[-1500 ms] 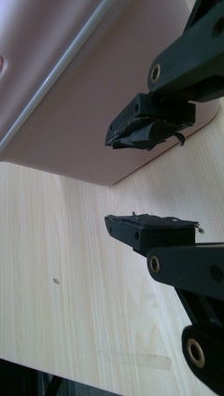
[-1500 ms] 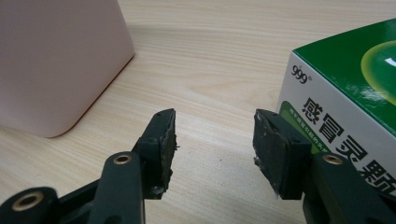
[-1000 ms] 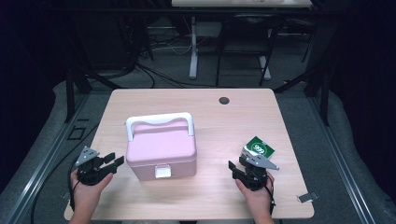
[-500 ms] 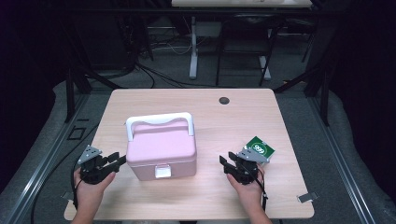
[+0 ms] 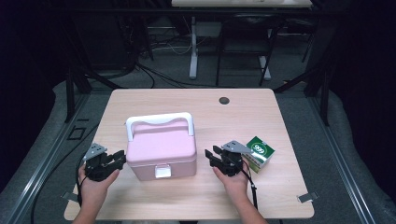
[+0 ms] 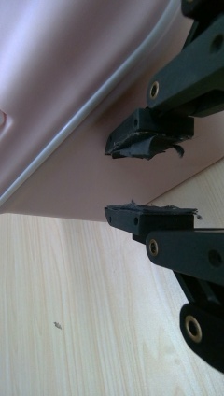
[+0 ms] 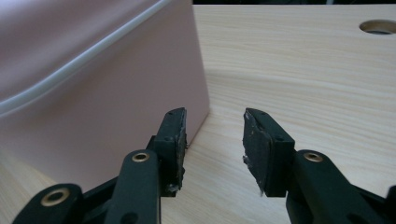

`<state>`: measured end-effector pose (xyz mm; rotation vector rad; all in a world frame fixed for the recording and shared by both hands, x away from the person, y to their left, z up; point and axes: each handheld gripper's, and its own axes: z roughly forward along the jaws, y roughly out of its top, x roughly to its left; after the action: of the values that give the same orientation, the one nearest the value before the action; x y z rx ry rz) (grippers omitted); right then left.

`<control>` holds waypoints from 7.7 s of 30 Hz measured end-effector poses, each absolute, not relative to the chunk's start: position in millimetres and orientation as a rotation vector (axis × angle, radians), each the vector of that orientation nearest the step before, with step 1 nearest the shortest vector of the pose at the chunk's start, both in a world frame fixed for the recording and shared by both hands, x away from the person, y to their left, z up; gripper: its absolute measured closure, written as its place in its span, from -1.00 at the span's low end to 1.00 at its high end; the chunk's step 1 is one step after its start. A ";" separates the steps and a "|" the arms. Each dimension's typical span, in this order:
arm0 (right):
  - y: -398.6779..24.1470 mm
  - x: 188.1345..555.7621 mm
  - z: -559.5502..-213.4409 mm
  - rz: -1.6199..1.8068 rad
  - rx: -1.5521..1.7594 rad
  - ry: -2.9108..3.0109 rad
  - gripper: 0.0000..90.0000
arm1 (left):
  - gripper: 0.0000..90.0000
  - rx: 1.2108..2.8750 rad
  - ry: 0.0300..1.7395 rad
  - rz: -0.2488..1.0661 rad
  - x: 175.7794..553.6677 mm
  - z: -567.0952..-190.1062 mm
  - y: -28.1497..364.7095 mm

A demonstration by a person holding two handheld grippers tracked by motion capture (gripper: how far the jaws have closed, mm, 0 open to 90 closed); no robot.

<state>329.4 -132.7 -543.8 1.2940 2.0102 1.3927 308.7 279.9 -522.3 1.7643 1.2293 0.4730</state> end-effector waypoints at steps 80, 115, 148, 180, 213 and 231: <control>-168.6 246.2 -526.2 1.320 1.241 2.015 0.80 | 0.79 1.884 1.035 0.325 277.7 -505.4 221.8; -165.1 296.1 -465.2 1.494 1.179 2.115 0.13 | 0.09 1.878 0.943 0.266 312.1 -448.6 203.9; -155.8 283.8 -475.4 1.529 1.067 1.988 0.57 | 0.57 1.868 0.919 0.416 302.8 -453.8 197.0; -159.9 297.2 -450.1 1.595 1.108 1.967 0.65 | 0.61 1.853 0.932 0.372 321.2 -423.7 199.5; -160.0 299.5 -447.2 1.608 1.131 1.953 0.65 | 1.00 1.949 0.853 0.311 264.4 -455.5 224.2; -160.4 298.3 -449.4 1.609 1.127 1.956 0.64 | 1.00 1.964 0.805 0.265 271.0 -455.8 197.1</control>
<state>298.3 -160.4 -449.4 1.1267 1.9560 1.6092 271.0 197.1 -455.8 1.9635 0.8052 0.2651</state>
